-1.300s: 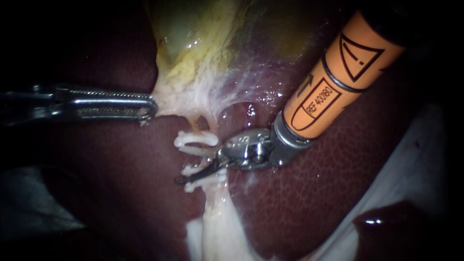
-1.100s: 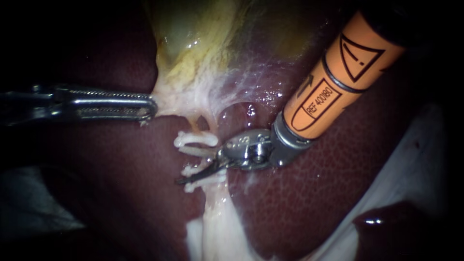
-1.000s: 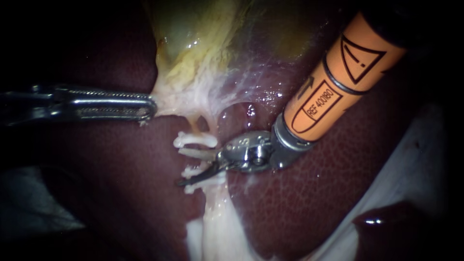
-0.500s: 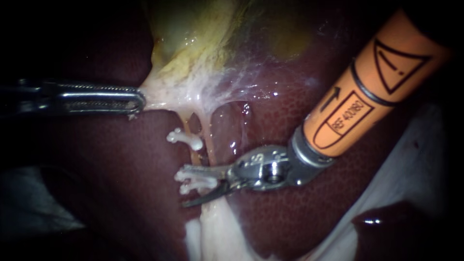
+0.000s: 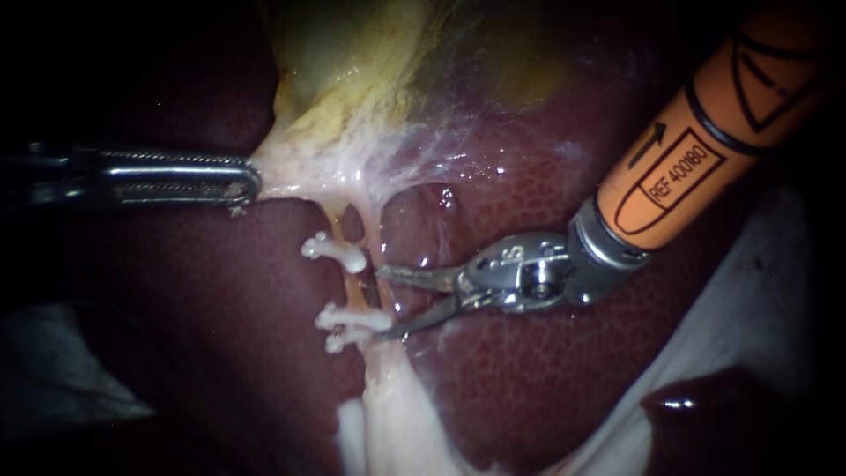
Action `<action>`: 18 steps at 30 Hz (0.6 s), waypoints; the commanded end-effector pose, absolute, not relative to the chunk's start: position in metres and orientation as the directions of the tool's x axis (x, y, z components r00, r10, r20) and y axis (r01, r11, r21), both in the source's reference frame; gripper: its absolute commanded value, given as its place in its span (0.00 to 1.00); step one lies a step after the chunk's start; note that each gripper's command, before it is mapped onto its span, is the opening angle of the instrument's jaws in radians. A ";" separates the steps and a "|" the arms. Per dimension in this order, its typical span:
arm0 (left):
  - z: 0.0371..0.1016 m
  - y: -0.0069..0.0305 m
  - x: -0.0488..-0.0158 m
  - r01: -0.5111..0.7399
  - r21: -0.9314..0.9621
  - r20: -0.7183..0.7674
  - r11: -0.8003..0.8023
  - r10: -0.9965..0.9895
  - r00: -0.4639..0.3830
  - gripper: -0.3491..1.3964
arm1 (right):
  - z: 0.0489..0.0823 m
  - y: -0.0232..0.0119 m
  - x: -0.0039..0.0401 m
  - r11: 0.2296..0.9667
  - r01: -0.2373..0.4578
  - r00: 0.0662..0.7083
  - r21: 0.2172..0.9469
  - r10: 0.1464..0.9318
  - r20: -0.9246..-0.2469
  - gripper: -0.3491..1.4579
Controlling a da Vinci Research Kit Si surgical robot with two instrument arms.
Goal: Go to the cutting position left tube
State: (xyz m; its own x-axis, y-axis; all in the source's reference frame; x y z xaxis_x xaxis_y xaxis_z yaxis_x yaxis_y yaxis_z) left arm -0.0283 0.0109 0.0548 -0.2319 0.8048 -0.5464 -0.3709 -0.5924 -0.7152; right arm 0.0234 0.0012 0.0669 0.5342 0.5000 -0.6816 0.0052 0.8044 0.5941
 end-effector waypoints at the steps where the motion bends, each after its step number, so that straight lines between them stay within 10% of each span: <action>1: 0.0548 0.0109 -0.0283 -0.372 -0.714 -0.547 -0.592 0.805 -0.232 0.00 | 0.0673 0.0014 0.0234 0.801 0.002 0.535 0.599 0.505 -0.677 0.85; 18: 0.0549 0.0108 -0.0285 -0.373 -0.714 -0.547 -0.592 0.805 -0.231 0.00 | 0.0690 0.0014 0.0239 0.795 0.007 0.537 0.607 0.509 -0.673 0.85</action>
State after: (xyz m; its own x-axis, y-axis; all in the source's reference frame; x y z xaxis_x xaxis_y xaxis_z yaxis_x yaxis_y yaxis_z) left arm -0.0285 0.0108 0.0548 -0.2313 0.8047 -0.5468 -0.3733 -0.5924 -0.7139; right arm 0.0239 0.0014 0.0690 0.5373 0.5095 -0.6721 0.0068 0.7943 0.6075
